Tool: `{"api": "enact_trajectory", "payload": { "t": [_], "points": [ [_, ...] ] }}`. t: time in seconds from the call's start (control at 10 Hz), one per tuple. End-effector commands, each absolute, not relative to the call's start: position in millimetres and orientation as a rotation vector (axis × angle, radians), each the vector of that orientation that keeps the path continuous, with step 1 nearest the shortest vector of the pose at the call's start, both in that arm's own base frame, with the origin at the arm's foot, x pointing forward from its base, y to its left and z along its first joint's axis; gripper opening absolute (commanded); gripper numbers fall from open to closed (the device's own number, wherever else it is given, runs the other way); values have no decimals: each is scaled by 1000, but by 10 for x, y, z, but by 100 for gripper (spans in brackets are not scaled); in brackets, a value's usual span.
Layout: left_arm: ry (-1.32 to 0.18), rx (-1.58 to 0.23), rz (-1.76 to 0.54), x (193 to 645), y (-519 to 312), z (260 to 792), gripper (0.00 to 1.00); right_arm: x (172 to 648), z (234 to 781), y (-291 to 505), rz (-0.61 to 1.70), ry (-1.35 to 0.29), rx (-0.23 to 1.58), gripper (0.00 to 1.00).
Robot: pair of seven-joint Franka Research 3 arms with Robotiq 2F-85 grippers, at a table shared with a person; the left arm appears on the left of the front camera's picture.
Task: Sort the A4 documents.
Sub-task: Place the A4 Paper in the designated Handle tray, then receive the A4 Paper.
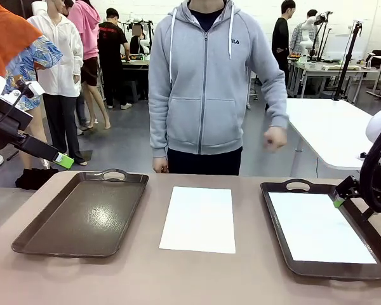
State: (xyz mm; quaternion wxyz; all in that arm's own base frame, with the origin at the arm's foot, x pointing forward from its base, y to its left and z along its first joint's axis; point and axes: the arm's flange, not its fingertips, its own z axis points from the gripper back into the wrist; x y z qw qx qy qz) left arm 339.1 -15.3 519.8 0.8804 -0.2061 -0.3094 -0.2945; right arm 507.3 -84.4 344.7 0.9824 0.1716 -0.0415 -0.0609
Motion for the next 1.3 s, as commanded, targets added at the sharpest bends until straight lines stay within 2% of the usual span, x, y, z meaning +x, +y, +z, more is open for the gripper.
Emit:
{"api": "enact_trajectory", "payload": {
  "t": [0.0, 1.1, 1.2],
  "points": [
    [-646, -444, -625, 3398, -141, 5186, 100, 5073, 3447, -853, -125, -85, 345, 100],
    [-646, -444, -625, 3398, -141, 5186, 100, 5072, 3447, -847, -123, -84, 345, 100],
    [-646, -444, -625, 3398, -141, 5186, 100, 4953, 3629, -792, -84, -196, 258, 100]
  ]
}}
